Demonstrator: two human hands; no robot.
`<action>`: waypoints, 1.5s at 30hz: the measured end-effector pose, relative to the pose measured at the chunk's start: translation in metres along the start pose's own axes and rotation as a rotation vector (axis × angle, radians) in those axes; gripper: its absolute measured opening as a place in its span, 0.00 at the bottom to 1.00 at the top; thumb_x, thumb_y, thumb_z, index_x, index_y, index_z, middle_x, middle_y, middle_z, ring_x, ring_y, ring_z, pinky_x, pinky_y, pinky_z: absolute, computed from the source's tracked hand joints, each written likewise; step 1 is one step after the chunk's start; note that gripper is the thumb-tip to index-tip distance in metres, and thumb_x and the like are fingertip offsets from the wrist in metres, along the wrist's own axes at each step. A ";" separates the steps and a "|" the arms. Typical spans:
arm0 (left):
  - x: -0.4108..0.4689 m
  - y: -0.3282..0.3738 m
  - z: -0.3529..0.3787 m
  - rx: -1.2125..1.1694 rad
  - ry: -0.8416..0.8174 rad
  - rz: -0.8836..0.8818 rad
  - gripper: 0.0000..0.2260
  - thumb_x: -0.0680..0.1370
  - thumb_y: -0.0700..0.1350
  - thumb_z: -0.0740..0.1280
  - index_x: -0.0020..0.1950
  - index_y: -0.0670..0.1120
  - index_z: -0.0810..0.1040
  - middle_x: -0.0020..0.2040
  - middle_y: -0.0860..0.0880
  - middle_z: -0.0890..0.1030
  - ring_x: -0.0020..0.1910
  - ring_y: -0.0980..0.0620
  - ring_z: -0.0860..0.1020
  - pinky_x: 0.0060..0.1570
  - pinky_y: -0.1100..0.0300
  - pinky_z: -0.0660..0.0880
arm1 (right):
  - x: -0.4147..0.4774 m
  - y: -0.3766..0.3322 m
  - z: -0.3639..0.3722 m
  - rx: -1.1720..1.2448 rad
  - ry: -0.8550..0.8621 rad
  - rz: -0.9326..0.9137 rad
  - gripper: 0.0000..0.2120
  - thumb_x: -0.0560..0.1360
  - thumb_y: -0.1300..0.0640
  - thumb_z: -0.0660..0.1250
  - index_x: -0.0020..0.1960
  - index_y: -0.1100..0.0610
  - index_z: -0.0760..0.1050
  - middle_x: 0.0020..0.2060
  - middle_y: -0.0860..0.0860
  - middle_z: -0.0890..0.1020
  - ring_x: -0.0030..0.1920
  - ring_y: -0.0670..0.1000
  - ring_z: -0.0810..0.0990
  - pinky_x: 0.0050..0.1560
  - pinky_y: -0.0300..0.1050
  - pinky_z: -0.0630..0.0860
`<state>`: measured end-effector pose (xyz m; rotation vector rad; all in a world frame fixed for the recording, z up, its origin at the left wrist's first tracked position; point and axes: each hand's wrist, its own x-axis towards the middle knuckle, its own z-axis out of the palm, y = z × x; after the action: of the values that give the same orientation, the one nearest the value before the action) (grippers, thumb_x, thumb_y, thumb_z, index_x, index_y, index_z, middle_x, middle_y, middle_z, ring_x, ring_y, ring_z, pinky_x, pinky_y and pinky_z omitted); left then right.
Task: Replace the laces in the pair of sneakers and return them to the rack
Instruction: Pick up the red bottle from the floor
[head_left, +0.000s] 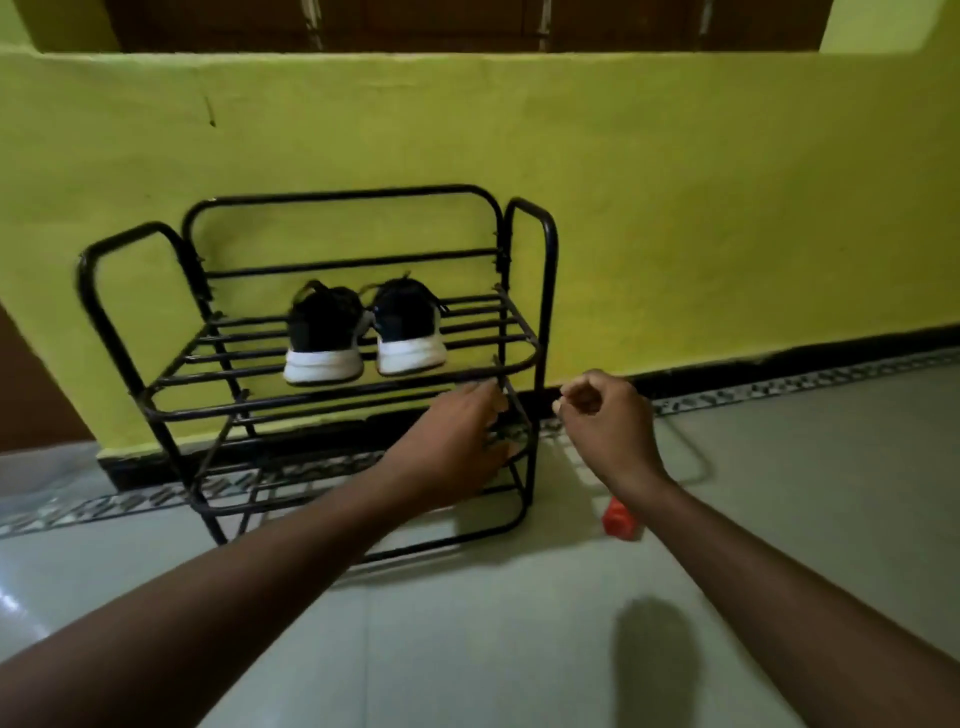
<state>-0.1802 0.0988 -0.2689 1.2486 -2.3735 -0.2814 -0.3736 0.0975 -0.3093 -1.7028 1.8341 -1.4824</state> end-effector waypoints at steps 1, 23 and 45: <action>0.006 0.000 0.013 -0.009 -0.031 -0.011 0.13 0.78 0.46 0.71 0.60 0.44 0.75 0.57 0.47 0.78 0.56 0.48 0.76 0.55 0.54 0.76 | 0.000 0.017 -0.003 0.010 -0.014 0.053 0.03 0.74 0.60 0.74 0.45 0.56 0.80 0.37 0.46 0.82 0.39 0.43 0.80 0.42 0.36 0.75; 0.195 -0.036 0.374 -0.176 -0.609 -0.316 0.16 0.76 0.58 0.72 0.41 0.47 0.75 0.44 0.46 0.77 0.44 0.49 0.75 0.38 0.61 0.68 | 0.066 0.350 0.048 -0.111 -0.038 0.711 0.04 0.70 0.60 0.74 0.45 0.54 0.86 0.44 0.51 0.87 0.54 0.50 0.83 0.58 0.42 0.76; 0.245 0.157 0.052 -0.413 -0.318 -0.419 0.15 0.69 0.45 0.74 0.51 0.42 0.76 0.48 0.46 0.78 0.47 0.46 0.77 0.41 0.57 0.69 | 0.202 0.038 -0.166 0.204 0.108 0.902 0.22 0.51 0.53 0.84 0.42 0.57 0.82 0.35 0.50 0.86 0.38 0.49 0.86 0.47 0.49 0.84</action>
<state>-0.4405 -0.0140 -0.1854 1.5623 -2.1085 -1.1120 -0.5785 0.0025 -0.1723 -0.5429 1.9924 -1.2800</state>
